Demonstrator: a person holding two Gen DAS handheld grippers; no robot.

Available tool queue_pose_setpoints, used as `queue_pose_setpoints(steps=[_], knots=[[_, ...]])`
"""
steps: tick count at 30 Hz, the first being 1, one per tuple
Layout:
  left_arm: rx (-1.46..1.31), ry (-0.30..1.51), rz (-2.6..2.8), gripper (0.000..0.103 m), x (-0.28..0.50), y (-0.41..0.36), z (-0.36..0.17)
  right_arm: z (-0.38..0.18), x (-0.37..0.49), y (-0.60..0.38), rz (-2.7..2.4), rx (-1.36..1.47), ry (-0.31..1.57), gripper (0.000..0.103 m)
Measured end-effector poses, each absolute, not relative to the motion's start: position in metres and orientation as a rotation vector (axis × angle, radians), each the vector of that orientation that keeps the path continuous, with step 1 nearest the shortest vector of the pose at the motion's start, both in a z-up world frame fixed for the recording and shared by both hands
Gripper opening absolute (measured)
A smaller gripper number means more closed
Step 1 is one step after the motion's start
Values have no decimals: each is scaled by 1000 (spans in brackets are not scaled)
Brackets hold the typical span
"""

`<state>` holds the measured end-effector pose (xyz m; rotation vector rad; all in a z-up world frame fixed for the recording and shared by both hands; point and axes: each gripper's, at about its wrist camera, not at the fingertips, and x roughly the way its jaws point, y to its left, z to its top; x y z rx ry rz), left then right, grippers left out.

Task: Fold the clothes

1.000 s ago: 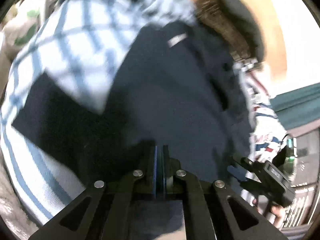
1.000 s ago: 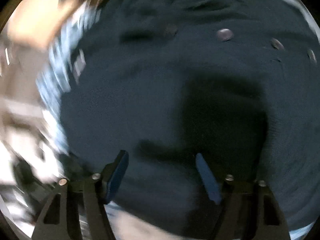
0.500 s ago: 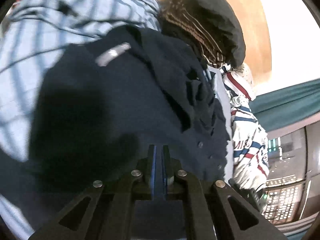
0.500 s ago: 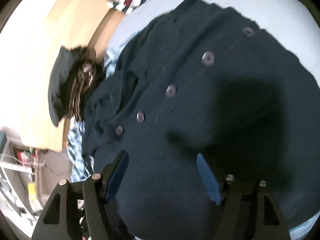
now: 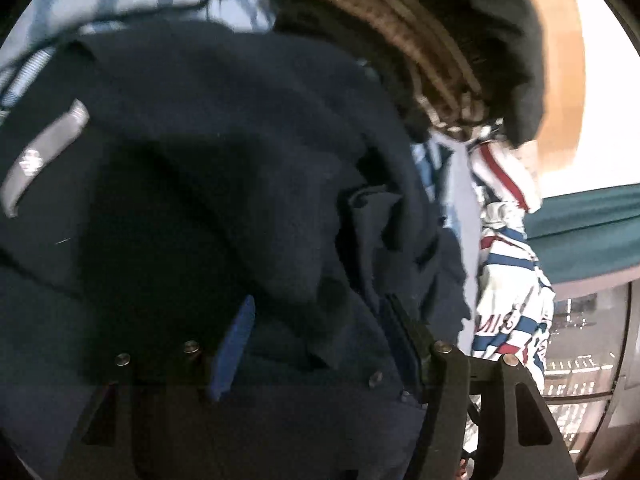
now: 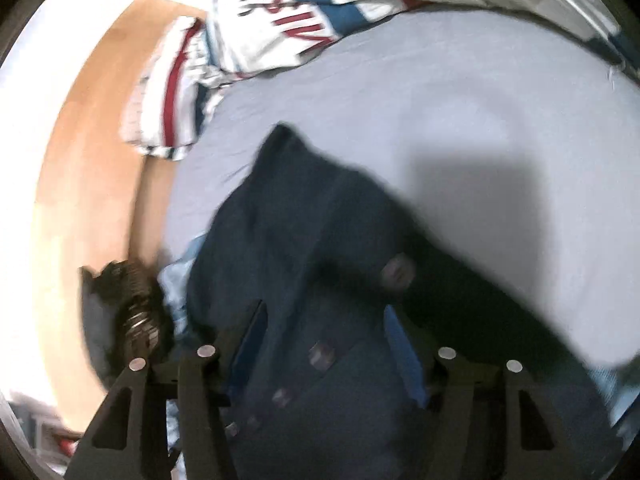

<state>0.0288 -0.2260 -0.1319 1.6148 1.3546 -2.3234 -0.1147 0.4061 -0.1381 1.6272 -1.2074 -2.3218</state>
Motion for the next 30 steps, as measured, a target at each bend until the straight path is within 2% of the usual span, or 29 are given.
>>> queue_pose_setpoints(steps=[5, 9, 10, 11, 12, 14, 23, 29, 30], knots=[[1646, 1351, -2285, 65, 21, -223, -149, -150, -140, 399, -2438, 1779, -937, 66], [1628, 1333, -2291, 65, 21, -227, -149, -150, -151, 379, -2504, 1818, -749, 70], [1624, 1302, -2296, 57, 17, -227, -148, -151, -154, 376, -2520, 1833, -701, 69], [1621, 1271, -2302, 44, 13, -227, -147, -152, -156, 375, -2536, 1851, -648, 54], [1625, 1236, -2313, 37, 5, -226, -148, -151, -157, 373, -2547, 1850, -598, 33], [1619, 1180, -2334, 15, -4, -224, -146, -148, -155, 371, -2558, 1827, -536, 15], [1483, 1189, -2434, 11, -11, -237, -116, -112, -140, 391, -2573, 1618, -726, 7], [1446, 1218, -2471, 11, -5, -246, -98, -86, -146, 387, -2569, 1528, -710, 6], [1467, 1202, -2467, 11, -4, -244, -99, -86, -145, 385, -2535, 1536, -707, 8]])
